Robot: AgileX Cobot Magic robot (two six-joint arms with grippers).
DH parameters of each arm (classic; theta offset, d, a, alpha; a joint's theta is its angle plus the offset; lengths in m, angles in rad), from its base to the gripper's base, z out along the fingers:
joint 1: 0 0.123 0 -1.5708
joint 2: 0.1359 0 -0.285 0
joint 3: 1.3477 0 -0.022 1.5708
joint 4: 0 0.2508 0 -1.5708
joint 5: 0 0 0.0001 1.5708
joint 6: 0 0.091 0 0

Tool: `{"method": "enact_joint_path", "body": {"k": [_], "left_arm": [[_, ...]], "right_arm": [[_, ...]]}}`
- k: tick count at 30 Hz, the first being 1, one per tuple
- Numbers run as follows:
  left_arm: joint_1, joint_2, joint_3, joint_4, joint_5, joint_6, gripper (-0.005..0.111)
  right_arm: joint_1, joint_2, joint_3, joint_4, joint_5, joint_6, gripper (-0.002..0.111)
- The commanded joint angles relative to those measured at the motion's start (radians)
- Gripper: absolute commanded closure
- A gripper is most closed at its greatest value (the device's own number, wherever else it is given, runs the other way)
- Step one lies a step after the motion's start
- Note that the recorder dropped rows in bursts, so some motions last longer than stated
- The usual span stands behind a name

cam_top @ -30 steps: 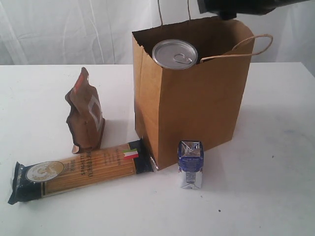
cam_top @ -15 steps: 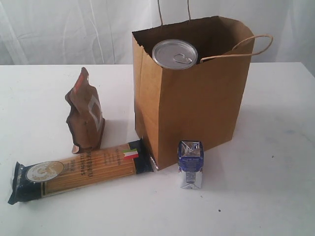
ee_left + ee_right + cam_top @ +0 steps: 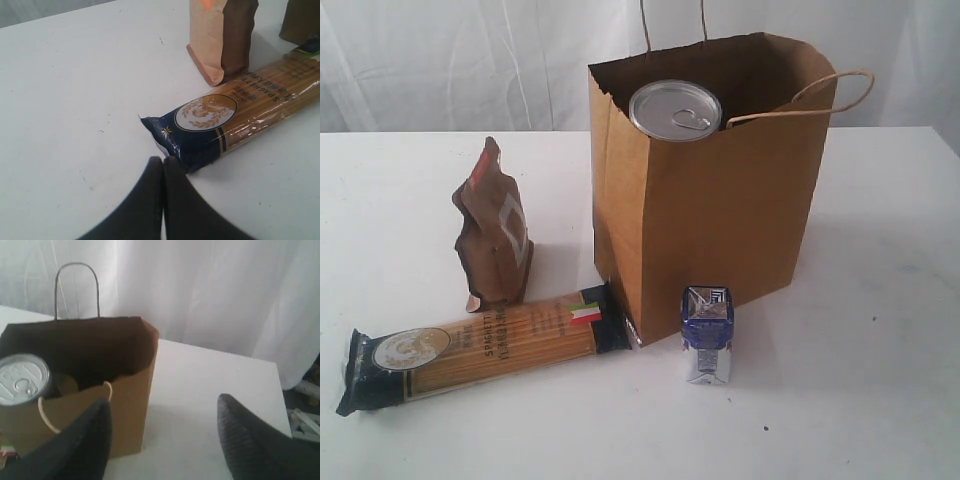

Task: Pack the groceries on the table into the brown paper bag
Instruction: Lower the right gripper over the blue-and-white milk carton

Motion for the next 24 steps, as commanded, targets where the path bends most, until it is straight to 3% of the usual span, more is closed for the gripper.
{"method": "enact_joint_path", "body": {"k": [1, 14, 24], "left_arm": [[0.004, -0.005, 0.003, -0.002, 0.003, -0.002, 0.107], [0.004, -0.005, 0.003, -0.002, 0.003, -0.002, 0.107], [0.004, -0.005, 0.003, -0.002, 0.003, -0.002, 0.107]], "right_arm": [[-0.006, -0.072, 0.054, 0.018, 0.123, -0.010, 0.050], [-0.006, -0.141, 0.299, 0.278, 0.173, -0.202, 0.050], [-0.006, -0.071, 0.461, 0.461, 0.027, -0.212, 0.050]]}}
